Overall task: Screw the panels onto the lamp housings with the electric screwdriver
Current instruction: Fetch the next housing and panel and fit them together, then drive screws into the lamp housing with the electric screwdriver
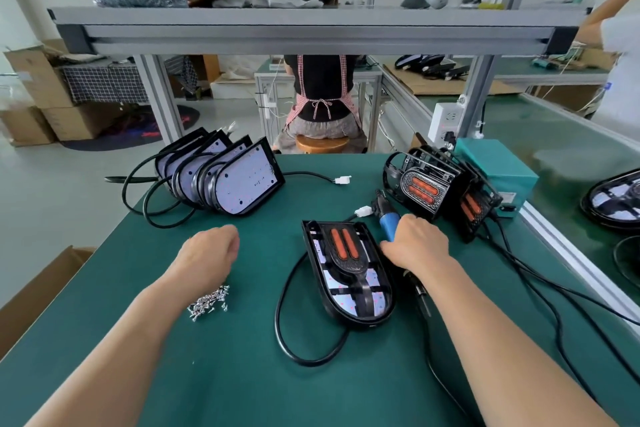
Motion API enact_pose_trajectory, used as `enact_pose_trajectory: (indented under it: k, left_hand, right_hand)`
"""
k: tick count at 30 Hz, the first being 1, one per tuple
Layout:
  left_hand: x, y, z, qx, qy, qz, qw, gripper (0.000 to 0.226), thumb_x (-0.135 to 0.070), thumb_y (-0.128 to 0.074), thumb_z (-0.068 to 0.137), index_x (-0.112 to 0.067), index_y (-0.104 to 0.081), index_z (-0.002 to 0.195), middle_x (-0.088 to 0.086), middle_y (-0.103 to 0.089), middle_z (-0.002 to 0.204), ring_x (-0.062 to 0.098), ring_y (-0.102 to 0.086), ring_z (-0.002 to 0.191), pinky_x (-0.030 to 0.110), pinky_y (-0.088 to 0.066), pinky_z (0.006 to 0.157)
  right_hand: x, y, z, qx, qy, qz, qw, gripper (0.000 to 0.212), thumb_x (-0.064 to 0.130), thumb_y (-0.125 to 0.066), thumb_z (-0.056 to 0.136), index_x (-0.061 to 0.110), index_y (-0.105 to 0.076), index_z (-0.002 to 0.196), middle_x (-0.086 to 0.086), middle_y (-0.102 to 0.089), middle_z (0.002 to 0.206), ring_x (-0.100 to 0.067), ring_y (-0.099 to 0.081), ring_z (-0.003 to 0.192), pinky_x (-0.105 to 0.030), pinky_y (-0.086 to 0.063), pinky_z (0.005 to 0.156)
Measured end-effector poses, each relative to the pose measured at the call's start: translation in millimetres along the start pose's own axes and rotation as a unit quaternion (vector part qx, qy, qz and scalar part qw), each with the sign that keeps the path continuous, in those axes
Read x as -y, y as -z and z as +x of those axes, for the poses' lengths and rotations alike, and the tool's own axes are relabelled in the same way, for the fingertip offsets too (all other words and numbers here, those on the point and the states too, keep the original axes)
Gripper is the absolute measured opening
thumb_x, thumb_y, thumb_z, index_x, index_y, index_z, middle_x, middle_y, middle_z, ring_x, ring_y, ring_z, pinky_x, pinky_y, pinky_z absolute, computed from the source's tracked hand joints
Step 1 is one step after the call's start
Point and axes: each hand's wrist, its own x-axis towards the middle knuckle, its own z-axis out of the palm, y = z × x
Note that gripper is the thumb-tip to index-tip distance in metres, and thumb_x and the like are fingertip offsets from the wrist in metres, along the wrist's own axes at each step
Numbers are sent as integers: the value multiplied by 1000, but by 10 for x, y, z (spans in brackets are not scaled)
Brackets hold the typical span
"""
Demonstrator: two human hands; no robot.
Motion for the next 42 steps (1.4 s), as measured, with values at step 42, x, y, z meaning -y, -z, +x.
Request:
enact_pose_trajectory:
  k: [42]
  left_hand:
    - [-1551, -155, -606, 148, 129, -805, 560, 28, 10, -59, 89, -3, -76, 71, 16, -72, 80, 15, -69, 67, 18, -56, 60]
  right_hand:
    - [-7, 818, -756, -242, -171, 880, 372, 23, 17, -72, 86, 15, -55, 102, 5, -57, 64, -11, -58, 57, -21, -52, 55]
